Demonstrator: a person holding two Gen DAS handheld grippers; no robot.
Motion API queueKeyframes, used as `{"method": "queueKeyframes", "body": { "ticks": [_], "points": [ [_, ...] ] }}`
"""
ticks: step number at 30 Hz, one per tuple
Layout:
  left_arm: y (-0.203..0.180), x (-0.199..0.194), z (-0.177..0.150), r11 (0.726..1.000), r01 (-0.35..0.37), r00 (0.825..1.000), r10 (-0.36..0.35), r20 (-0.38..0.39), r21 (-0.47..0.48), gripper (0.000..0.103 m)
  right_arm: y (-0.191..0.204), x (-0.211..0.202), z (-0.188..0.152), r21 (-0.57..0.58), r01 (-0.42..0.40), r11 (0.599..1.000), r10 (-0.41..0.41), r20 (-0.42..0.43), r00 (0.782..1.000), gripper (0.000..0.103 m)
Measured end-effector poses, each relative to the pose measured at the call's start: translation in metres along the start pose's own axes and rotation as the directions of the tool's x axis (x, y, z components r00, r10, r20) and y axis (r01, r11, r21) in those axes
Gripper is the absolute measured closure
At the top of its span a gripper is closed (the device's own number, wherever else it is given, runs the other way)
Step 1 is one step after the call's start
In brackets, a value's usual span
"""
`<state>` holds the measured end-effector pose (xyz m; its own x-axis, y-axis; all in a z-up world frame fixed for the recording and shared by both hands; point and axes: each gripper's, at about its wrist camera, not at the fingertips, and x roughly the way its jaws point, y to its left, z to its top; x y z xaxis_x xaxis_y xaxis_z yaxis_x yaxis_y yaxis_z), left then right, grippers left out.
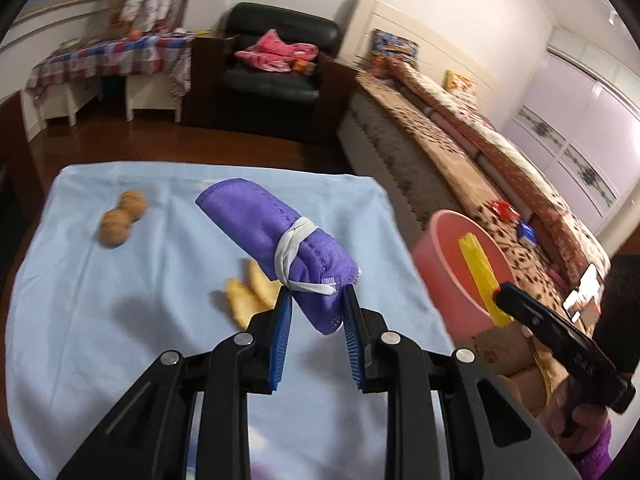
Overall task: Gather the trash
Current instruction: 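Carry the purple item and yellow net over the bucket and release both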
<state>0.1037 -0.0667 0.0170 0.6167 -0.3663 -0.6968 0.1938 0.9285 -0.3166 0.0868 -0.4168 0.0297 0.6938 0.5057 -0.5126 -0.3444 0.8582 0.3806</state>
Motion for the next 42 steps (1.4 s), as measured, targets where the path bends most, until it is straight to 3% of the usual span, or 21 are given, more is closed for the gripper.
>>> {"method": "queueKeyframes", "body": {
  "ticks": [11,22,33,42],
  "points": [
    [-0.094,0.032,0.015,0.982,0.102,0.994,-0.095,-0.054,0.158,0.079,-0.084,-0.032,0.002,0.192,0.074,0.979,-0.092,0.085,0.992,0.093],
    [-0.183,0.079,0.016,0.933,0.182,0.980,-0.149,-0.129,0.311,0.078,-0.131,-0.029,-0.005,0.288,0.120,0.950,-0.145,0.067,0.987,0.093],
    [-0.219,0.129,-0.004,0.905,0.226,0.960,-0.144,-0.239,0.361,0.075,-0.155,-0.027,-0.014,0.316,0.179,0.932,-0.204,0.046,0.978,0.093],
    [-0.216,0.127,-0.003,0.913,0.234,0.959,-0.161,-0.232,0.335,0.065,-0.153,-0.023,-0.016,0.323,0.228,0.919,-0.250,0.028,0.968,0.090]
  ]
}}
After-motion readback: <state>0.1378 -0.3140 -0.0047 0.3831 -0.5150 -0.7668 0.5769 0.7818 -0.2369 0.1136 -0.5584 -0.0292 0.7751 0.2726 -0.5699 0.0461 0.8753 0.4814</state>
